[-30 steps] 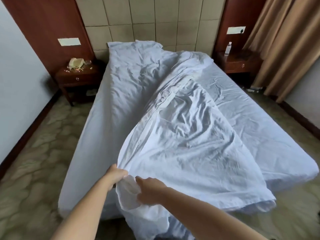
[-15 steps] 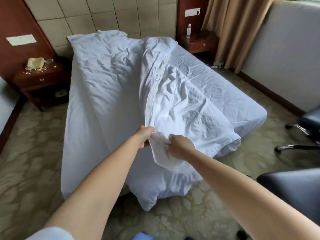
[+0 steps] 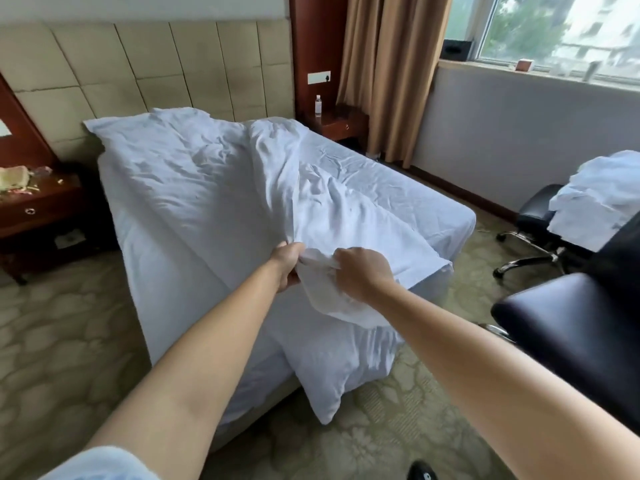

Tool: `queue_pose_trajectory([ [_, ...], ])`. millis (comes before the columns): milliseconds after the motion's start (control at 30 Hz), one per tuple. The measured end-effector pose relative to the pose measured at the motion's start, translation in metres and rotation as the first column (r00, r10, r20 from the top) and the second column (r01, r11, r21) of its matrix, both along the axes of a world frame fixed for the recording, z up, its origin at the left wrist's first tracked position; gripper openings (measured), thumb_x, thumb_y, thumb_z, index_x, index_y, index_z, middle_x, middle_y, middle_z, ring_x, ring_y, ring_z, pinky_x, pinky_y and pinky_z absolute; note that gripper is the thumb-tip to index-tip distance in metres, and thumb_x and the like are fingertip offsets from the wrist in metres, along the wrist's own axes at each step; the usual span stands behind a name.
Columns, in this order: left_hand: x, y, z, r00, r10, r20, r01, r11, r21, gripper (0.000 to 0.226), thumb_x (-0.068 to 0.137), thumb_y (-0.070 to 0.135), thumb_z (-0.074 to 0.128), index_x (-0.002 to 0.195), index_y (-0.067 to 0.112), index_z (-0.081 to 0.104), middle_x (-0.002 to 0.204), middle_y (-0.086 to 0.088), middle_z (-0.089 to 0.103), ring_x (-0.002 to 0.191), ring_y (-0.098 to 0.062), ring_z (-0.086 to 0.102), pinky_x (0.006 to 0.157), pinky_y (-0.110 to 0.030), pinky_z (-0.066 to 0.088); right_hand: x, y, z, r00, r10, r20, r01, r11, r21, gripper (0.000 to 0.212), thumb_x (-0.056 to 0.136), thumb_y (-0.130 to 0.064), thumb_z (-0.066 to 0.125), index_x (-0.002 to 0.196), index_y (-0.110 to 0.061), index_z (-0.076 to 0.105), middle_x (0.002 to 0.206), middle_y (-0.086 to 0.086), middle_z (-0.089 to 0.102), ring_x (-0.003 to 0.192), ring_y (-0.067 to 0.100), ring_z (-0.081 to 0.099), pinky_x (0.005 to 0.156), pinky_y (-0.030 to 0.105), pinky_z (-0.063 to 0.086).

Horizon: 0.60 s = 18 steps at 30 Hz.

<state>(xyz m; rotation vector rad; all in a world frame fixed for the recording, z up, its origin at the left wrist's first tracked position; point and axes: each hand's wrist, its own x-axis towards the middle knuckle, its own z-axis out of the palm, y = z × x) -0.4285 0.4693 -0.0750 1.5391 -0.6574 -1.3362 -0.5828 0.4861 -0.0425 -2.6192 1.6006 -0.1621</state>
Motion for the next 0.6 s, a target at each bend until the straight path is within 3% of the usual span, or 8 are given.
queue_pose_trajectory([
  [100, 0.033, 0.044, -0.034, 0.998, -0.022, 0.062, 0.013, 0.992, 0.128, 0.031, 0.087, 0.008, 0.039, 0.117, 0.013, 0.048, 0.078, -0.008, 0.057, 0.060, -0.021, 0.057, 0.053, -0.028, 0.052, 0.032, 0.039, -0.035, 0.993, 0.074, -0.095, -0.061, 0.990, 0.126, 0.028, 0.086, -0.015, 0.049, 0.112, -0.012, 0.058, 0.111, 0.013, 0.063, 0.102, 0.033, 0.062, 0.070, 0.031, 0.037],
  [167, 0.045, 0.066, -0.045, 0.998, -0.020, 0.062, 0.009, 0.985, 0.173, 0.024, 0.089, 0.008, 0.039, 0.112, 0.014, 0.045, 0.081, -0.009, 0.056, 0.063, -0.022, 0.056, 0.057, -0.030, 0.052, 0.045, 0.056, -0.049, 0.983, 0.116, -0.142, -0.092, 0.982, 0.162, 0.030, 0.087, -0.012, 0.045, 0.115, -0.011, 0.055, 0.112, 0.012, 0.061, 0.101, 0.033, 0.062, 0.069, 0.032, 0.038],
  [333, 0.045, 0.073, -0.032, 0.993, 0.045, -0.106, -0.036, 0.995, 0.088, 0.022, 0.092, 0.004, 0.037, 0.112, 0.013, 0.040, 0.080, -0.009, 0.053, 0.060, -0.021, 0.055, 0.042, -0.026, 0.051, 0.047, 0.059, -0.035, 0.997, 0.039, -0.066, -0.043, 0.997, -0.059, 0.026, 0.090, -0.012, 0.044, 0.114, -0.012, 0.054, 0.110, 0.011, 0.056, 0.100, 0.032, 0.060, 0.069, 0.034, 0.039],
  [400, 0.039, 0.074, -0.030, 0.990, 0.038, -0.133, -0.028, 0.997, 0.076, 0.013, 0.092, 0.004, 0.039, 0.102, 0.013, 0.040, 0.079, -0.008, 0.052, 0.059, -0.020, 0.054, 0.041, -0.026, 0.050, 0.040, 0.061, -0.032, 0.998, 0.015, -0.064, -0.021, 0.996, -0.089, 0.025, 0.089, -0.012, 0.047, 0.113, -0.013, 0.053, 0.110, 0.010, 0.054, 0.098, 0.032, 0.060, 0.065, 0.033, 0.036],
  [467, 0.032, 0.080, -0.041, 0.994, 0.011, -0.113, 0.002, 0.993, 0.121, 0.010, 0.092, 0.004, 0.041, 0.092, 0.014, 0.040, 0.077, -0.008, 0.053, 0.059, -0.021, 0.055, 0.043, -0.029, 0.052, 0.032, 0.068, -0.045, 0.993, 0.022, -0.119, -0.027, 0.999, -0.036, 0.027, 0.089, -0.011, 0.048, 0.115, -0.013, 0.051, 0.110, 0.009, 0.053, 0.094, 0.033, 0.061, 0.062, 0.033, 0.035],
  [600, 0.015, 0.097, -0.078, 1.000, 0.022, -0.022, -0.016, 0.967, 0.254, 0.011, 0.089, 0.003, 0.046, 0.096, 0.011, 0.045, 0.072, -0.007, 0.055, 0.059, -0.020, 0.057, 0.044, -0.027, 0.051, 0.027, 0.086, -0.086, 0.971, 0.063, -0.230, -0.030, 0.990, 0.141, 0.027, 0.088, -0.008, 0.047, 0.115, -0.011, 0.049, 0.110, 0.010, 0.059, 0.096, 0.033, 0.062, 0.063, 0.032, 0.038],
])
